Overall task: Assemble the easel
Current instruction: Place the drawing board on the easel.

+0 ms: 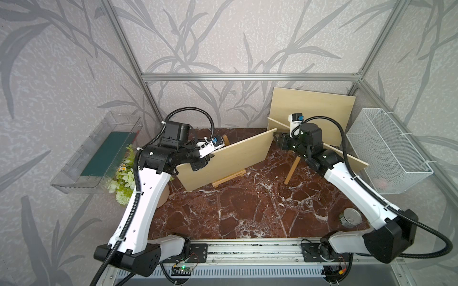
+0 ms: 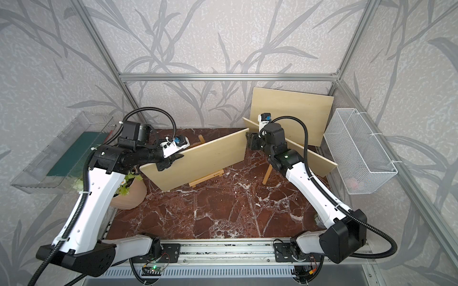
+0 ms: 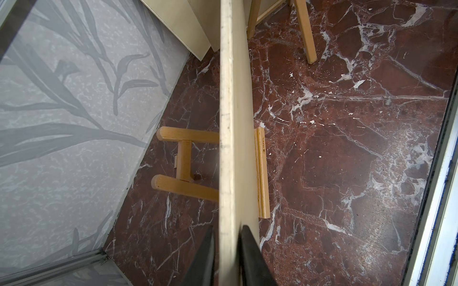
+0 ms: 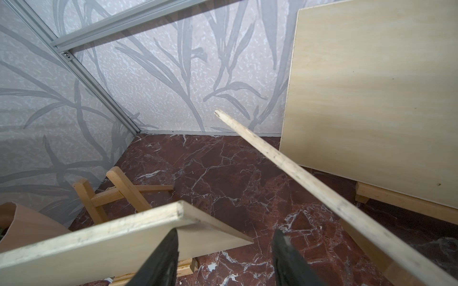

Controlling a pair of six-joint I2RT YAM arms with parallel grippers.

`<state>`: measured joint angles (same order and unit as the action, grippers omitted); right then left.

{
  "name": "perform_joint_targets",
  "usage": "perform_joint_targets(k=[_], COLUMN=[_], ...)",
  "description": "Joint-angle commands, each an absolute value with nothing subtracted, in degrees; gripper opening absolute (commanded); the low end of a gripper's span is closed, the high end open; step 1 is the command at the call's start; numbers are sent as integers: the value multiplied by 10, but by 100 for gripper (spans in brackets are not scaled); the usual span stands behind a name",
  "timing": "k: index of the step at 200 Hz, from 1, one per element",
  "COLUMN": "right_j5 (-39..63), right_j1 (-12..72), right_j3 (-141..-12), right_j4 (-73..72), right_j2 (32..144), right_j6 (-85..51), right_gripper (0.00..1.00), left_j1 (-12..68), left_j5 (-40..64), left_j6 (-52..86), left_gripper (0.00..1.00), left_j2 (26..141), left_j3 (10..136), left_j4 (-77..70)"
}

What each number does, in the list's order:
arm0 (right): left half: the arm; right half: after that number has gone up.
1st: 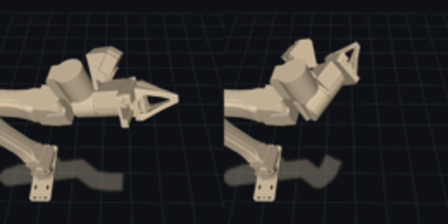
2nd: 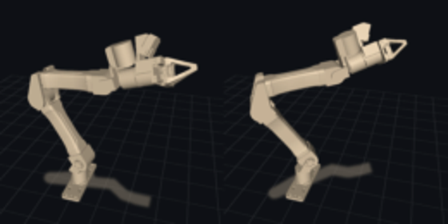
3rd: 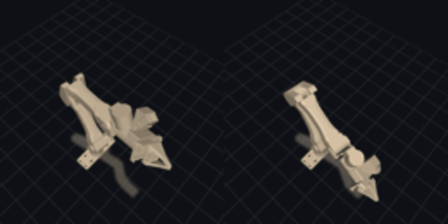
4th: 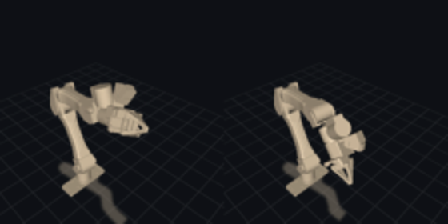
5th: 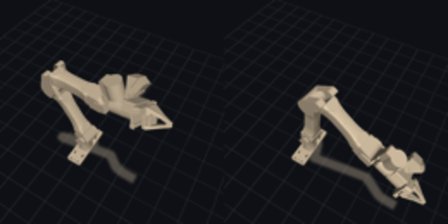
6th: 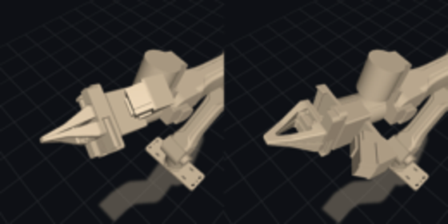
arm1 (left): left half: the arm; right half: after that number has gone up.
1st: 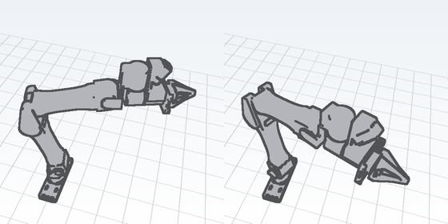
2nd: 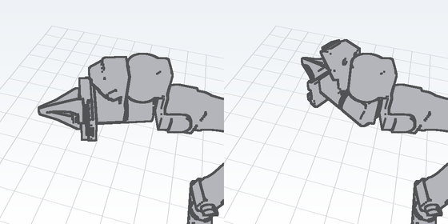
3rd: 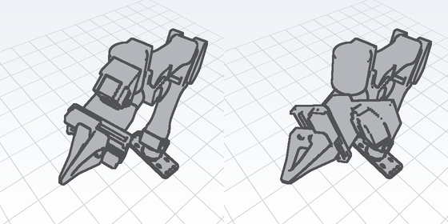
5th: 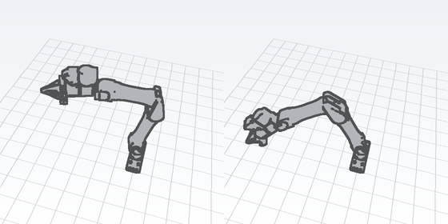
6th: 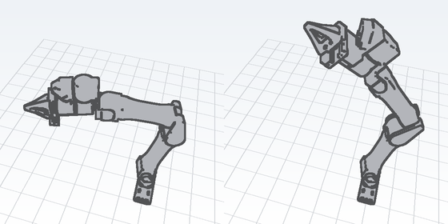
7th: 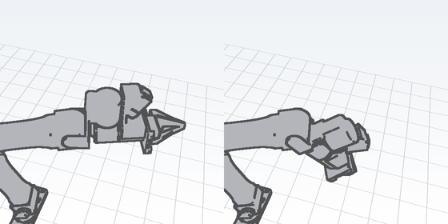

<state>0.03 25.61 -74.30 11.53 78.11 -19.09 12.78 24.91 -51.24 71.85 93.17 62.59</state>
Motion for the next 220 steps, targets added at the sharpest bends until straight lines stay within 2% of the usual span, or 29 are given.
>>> perform_joint_targets(k=[1, 22, 26, 31, 103, 109, 116, 132, 220], right_j5=[32, 51, 55, 60, 103, 104, 107, 115, 118], right_j1=[260, 263, 264, 264, 288, 289, 289, 290, 303], right_j3=[-769, -779, -782, -783, -823, -823, -824, -826, -831], right_j4=[115, 118, 119, 120, 151, 152, 152, 154, 173], right_j2=[778, 783, 784, 785, 808, 808, 808, 808, 811], right_j6=[-188, -181, -180, -178, -151, -151, -150, -148, -114], right_gripper=[59, 59, 59, 58, 57, 57, 57, 57, 57], left_j1=[130, 130, 131, 131, 120, 120, 120, 119, 113], left_j5=[227, 196, 187, 181, 149, 142, 133, 114, 106], left_j6=[-520, -513, -494, -488, -477, -476, -475, -479, -464], left_gripper=[30, 33, 56, 61, 67, 69, 78, 88, 99], left_j2=[709, 709, 707, 705, 711, 713, 716, 724, 711], left_j3=[920, 903, 894, 885, 839, 838, 836, 829, 807], left_j4=[593, 560, 544, 528, 397, 386, 370, 332, 244])
